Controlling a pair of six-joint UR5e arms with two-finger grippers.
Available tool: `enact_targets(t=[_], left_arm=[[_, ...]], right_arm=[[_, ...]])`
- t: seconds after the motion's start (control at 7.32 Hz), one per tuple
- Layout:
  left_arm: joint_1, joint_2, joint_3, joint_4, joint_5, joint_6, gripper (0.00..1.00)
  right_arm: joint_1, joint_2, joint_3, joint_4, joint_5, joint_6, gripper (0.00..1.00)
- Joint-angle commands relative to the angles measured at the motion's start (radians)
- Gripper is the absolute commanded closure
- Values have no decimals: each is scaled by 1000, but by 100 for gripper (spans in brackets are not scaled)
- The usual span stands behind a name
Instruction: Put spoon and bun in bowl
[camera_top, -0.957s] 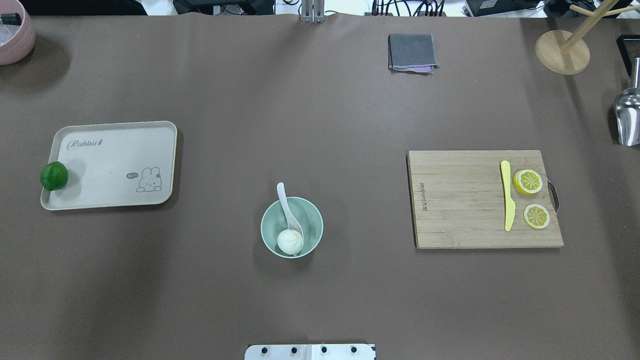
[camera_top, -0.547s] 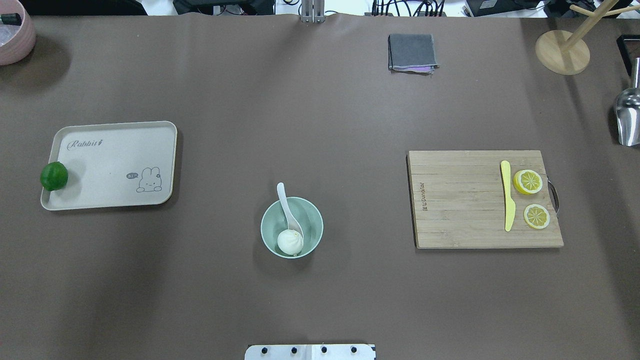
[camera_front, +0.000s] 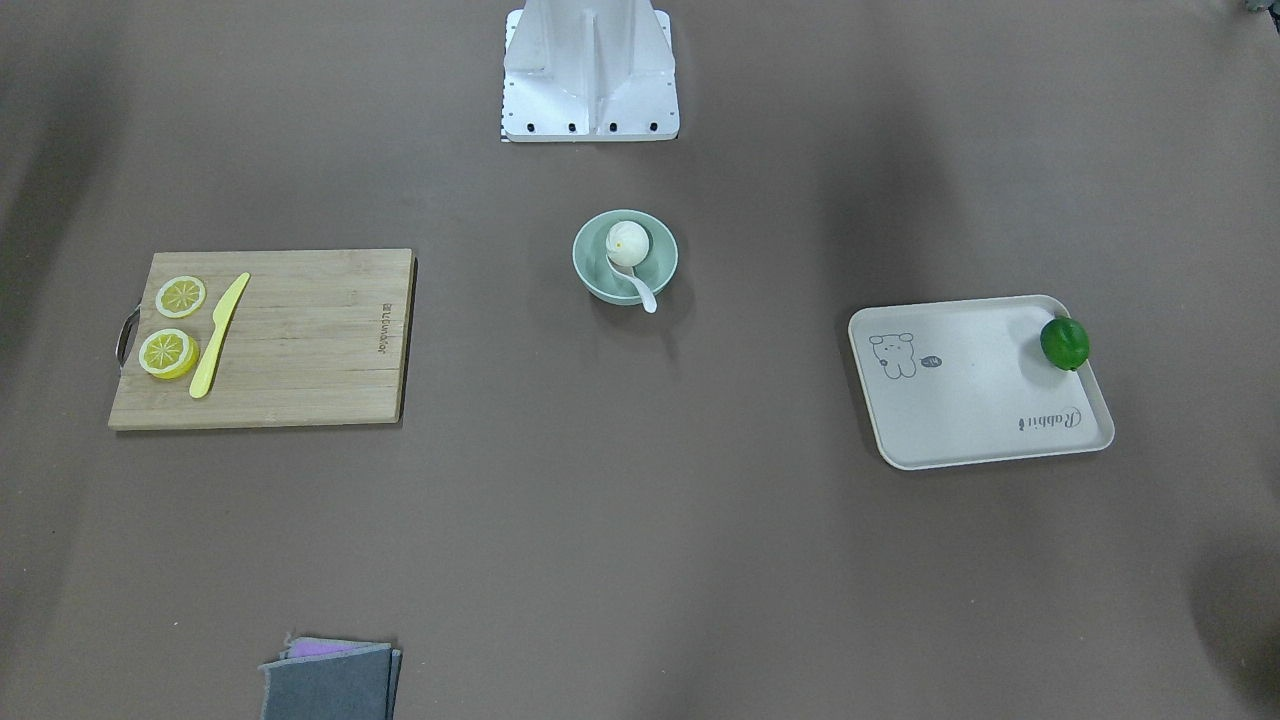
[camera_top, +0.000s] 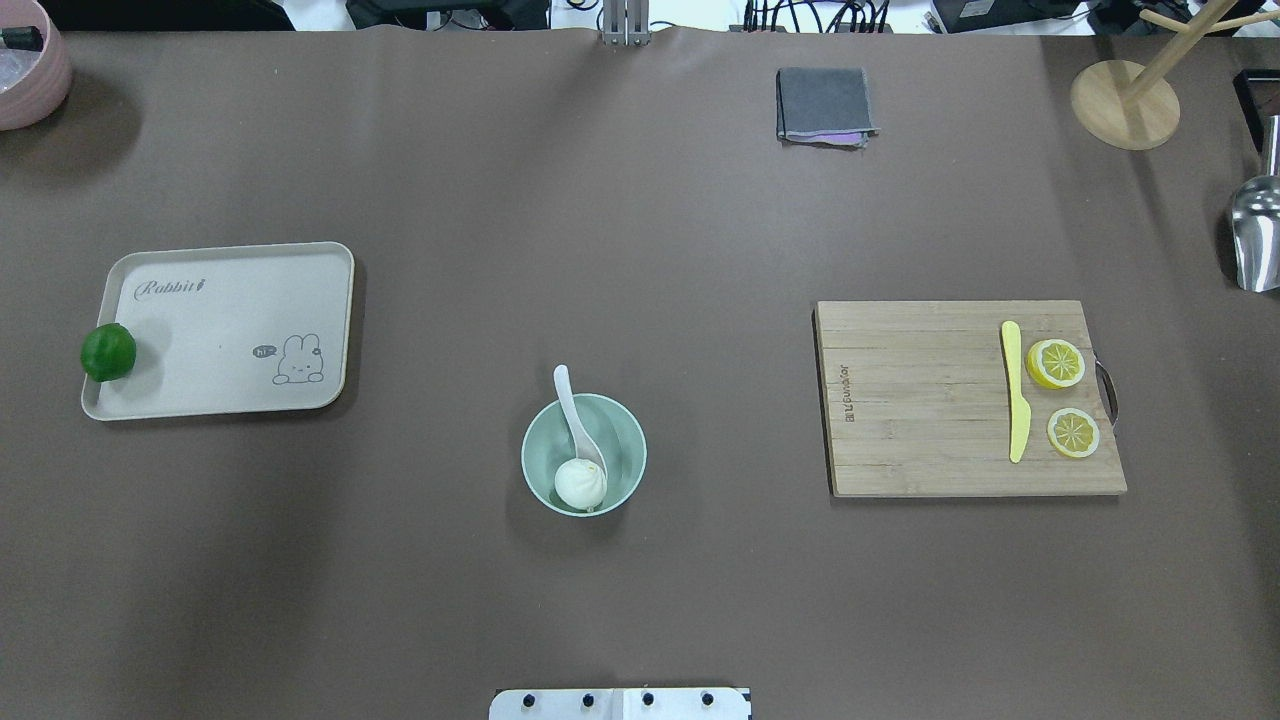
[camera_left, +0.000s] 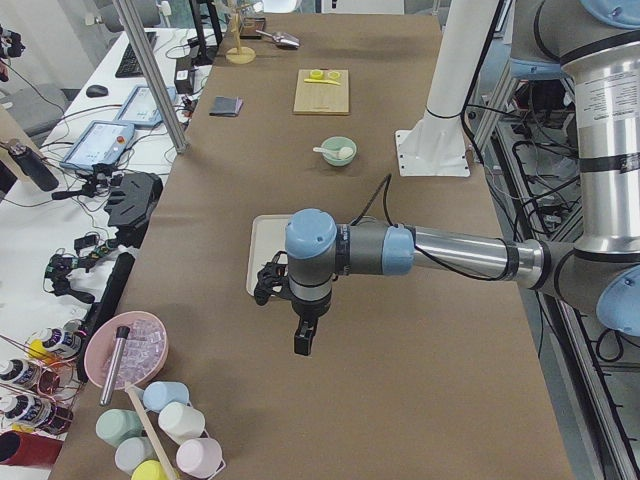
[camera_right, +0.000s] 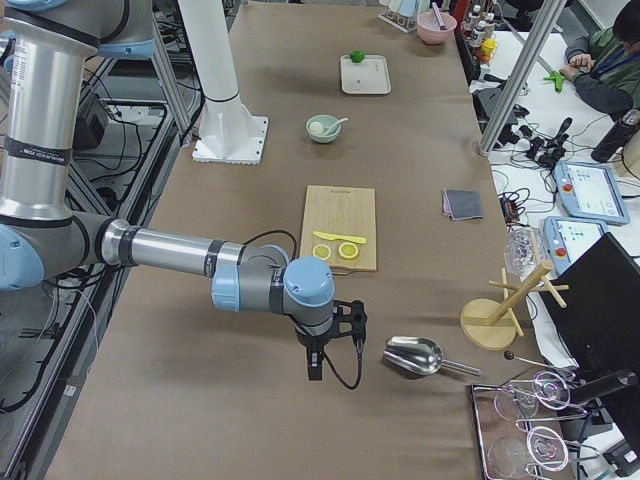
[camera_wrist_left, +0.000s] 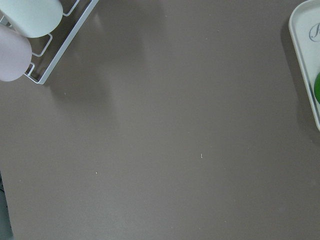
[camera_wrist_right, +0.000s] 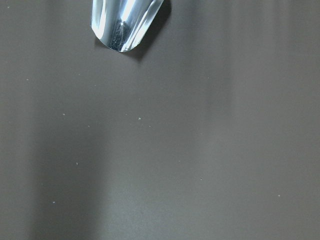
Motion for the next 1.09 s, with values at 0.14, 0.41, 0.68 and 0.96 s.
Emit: enact_targets(t=[0.14,0.41,0.68,0.96], left_arm=[[0,9,0,0,1,-2,1],[0,11,-5,-1,1,0,1],[0,11,-6,-1,-1,0,1],[0,11,-6,-1,-1,0,1]], right_arm=[[-11,-8,-2,17,4,-1,0],[-13,-25,-5,18,21,-6,0],[-13,-31,-6,19,19,-7,0],[-13,-45,-6,25,19,-7,0]])
